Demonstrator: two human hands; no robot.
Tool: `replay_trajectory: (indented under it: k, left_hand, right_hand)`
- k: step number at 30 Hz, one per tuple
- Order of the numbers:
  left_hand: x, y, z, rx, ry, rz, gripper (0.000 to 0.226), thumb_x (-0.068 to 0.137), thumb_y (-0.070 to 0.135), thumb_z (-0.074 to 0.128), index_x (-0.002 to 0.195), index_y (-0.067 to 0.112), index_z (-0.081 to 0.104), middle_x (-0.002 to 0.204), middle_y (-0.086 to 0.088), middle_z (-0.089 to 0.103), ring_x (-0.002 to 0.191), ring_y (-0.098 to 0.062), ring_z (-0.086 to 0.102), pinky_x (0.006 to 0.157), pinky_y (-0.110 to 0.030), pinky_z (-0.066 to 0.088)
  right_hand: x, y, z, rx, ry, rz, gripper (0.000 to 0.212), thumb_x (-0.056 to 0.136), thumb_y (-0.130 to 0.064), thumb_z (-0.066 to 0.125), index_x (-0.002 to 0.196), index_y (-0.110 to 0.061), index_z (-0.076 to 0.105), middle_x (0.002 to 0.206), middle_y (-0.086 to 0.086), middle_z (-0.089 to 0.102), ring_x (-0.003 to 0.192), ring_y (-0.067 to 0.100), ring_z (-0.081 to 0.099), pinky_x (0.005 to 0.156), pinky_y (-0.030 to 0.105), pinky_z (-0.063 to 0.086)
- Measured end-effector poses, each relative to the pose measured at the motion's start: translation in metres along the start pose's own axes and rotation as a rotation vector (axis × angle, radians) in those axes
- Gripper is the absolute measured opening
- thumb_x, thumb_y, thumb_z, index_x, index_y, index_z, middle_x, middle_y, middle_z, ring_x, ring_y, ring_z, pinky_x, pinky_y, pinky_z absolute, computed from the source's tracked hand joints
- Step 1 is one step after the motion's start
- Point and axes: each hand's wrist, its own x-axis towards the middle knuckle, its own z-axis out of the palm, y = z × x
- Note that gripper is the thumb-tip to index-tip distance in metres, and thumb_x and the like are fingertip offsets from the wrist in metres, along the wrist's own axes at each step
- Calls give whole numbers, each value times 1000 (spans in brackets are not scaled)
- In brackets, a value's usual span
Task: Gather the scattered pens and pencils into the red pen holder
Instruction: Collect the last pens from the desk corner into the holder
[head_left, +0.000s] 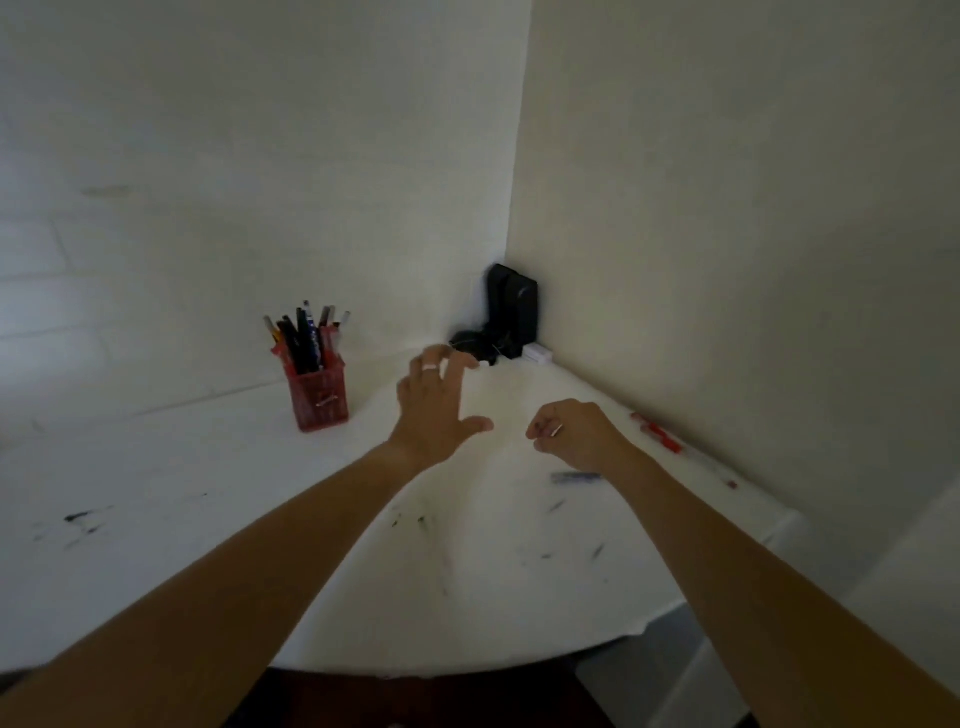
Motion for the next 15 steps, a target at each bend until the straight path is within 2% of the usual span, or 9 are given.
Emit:
replay_trajectory:
  k: [4, 7, 9, 10, 12, 15]
  left_hand:
    - [-6, 35, 41, -34, -331, 48, 59, 78, 47, 76, 130, 29, 56, 143, -2, 39, 133, -26, 33, 103, -39, 28]
    - [-8, 55, 69, -57, -499, 53, 55, 83, 45, 72, 134, 30, 56, 144, 0, 45, 138, -22, 34, 111, -40, 27]
    - [-6, 66, 83, -79, -549, 52, 57, 86, 45, 69, 138, 27, 55, 142, 0, 50, 136, -21, 40, 113, -38, 32]
    - [-5, 71, 89, -89, -567, 51, 56, 87, 45, 68, 138, 26, 55, 139, -1, 54, 132, -21, 45, 111, -36, 35]
    - [-1, 80, 100, -100, -573, 52, 53, 87, 44, 67, 135, 22, 59, 128, -5, 59, 122, -22, 53, 105, -33, 42]
    - [3, 87, 114, -122, -507, 84, 43, 86, 41, 69, 124, 22, 67, 116, -3, 61, 108, -19, 58, 96, -30, 48]
  right_hand:
    - [-15, 26, -7, -86, -2, 82, 14, 84, -9, 69, 94, -15, 76, 91, -3, 69, 85, 15, 66, 78, 20, 49]
    - [-26, 61, -9, -170, 69, 169, 19, 85, -12, 66, 100, -20, 73, 110, 0, 69, 107, 18, 62, 89, 25, 45]
    - [-34, 83, -13, -215, 180, 241, 24, 88, -12, 61, 109, -21, 69, 125, 1, 64, 123, 20, 55, 98, 27, 42]
    - [-38, 92, -15, -232, 248, 282, 27, 89, -12, 59, 113, -21, 68, 131, 1, 62, 125, 21, 54, 101, 28, 42]
    - [-43, 111, -20, -300, 356, 381, 32, 93, -13, 56, 122, -21, 63, 131, 2, 62, 122, 23, 56, 101, 31, 43]
    - [-49, 132, -24, -398, 386, 529, 27, 96, -21, 53, 123, -20, 59, 125, 4, 61, 117, 24, 56, 93, 34, 48]
